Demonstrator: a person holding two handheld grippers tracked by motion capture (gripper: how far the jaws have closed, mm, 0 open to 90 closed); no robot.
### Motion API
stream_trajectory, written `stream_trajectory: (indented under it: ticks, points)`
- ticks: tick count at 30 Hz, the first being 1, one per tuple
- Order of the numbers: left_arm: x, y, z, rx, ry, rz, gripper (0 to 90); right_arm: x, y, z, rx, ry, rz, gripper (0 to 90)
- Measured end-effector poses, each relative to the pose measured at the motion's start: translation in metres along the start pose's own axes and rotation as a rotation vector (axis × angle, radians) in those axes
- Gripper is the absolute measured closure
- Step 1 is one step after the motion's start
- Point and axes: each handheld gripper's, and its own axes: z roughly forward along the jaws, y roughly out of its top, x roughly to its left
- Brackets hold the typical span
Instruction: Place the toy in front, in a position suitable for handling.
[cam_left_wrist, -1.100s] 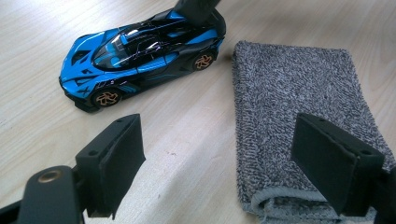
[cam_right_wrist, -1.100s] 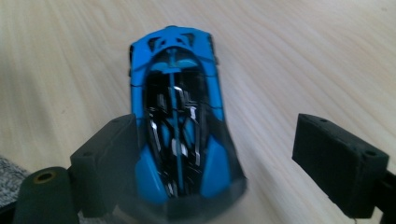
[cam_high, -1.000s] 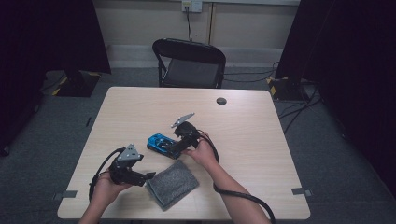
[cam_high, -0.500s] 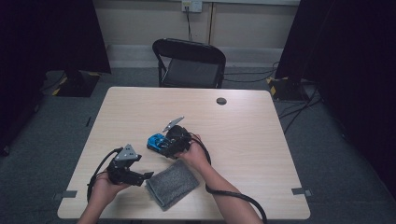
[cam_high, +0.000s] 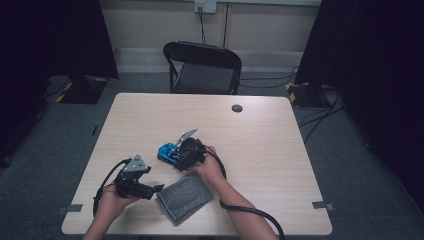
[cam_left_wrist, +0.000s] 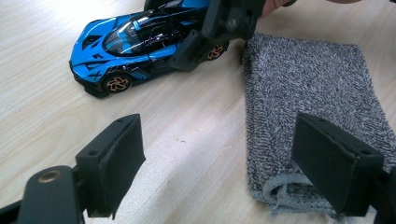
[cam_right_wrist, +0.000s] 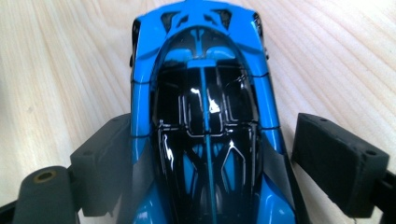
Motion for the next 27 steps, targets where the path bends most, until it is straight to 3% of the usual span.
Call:
stream_trajectory:
  ticks: [7,16,19,27]
  points:
    - [0.0,0.0,-0.0012,0.0,0.002,0.001,16.5,0.0004,0.0025,0.0017,-0.002,-0.003,0.026,14.3]
    - [0.0012,-0.0006,-0.0021,0.0,0.004,0.002,16.5,0.001,0.0078,0.0059,0.008,-0.006,0.019,14.1]
    - [0.001,-0.0008,-0.0026,-0.004,0.002,-0.001,16.6,0.004,0.0079,0.0046,-0.006,0.006,-0.002,23.0]
    - [0.001,-0.0011,-0.0038,-0.004,0.002,-0.004,16.5,0.004,0.0091,0.0035,0.006,0.015,-0.008,25.6]
